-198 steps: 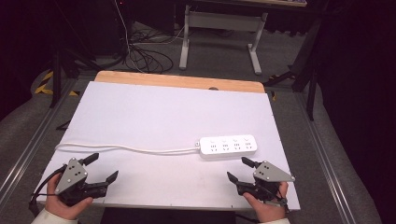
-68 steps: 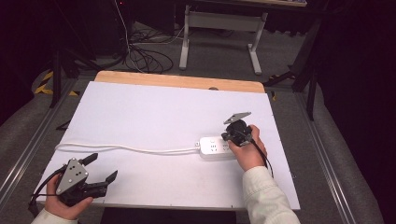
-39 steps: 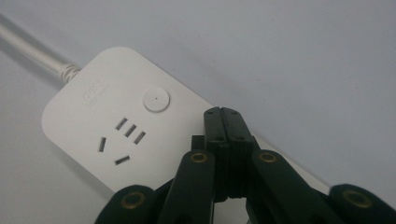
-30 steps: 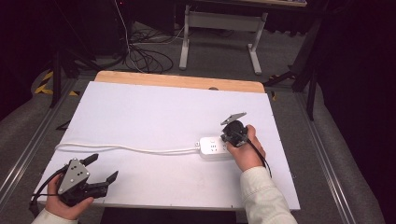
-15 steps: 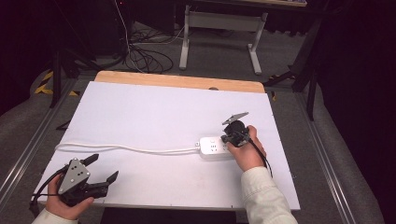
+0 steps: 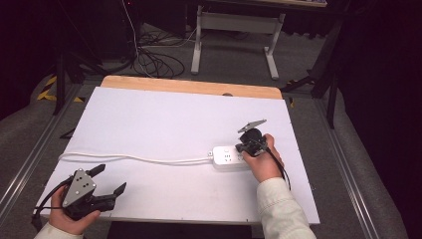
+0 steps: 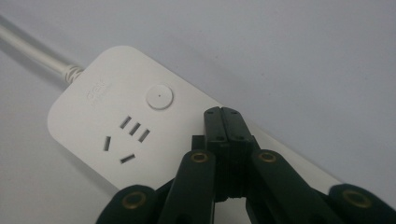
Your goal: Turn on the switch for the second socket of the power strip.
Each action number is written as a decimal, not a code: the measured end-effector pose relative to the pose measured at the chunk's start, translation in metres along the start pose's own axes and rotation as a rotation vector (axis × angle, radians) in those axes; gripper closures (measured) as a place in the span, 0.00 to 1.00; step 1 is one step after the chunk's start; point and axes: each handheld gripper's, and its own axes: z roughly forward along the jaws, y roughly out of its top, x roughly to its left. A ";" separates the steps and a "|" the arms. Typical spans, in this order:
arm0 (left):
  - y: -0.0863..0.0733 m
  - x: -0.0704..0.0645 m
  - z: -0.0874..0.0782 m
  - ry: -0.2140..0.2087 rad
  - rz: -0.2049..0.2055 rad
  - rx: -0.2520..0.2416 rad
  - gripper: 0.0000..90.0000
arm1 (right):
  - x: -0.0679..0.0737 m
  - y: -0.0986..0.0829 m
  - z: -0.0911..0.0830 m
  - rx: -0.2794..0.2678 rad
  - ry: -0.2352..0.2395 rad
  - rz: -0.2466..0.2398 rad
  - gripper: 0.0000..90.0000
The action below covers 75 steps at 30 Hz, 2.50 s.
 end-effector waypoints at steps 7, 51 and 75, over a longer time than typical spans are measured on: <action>0.000 0.000 0.000 0.003 0.000 0.000 0.17 | -0.001 -0.001 0.001 -0.007 0.000 0.008 1.00; 0.001 0.001 0.001 -0.001 -0.004 -0.004 0.17 | 0.015 0.000 -0.054 -0.202 -0.033 -0.031 0.98; 0.001 0.001 0.000 0.008 -0.008 -0.008 0.17 | 0.036 -0.014 -0.090 -0.351 -0.015 -0.073 0.49</action>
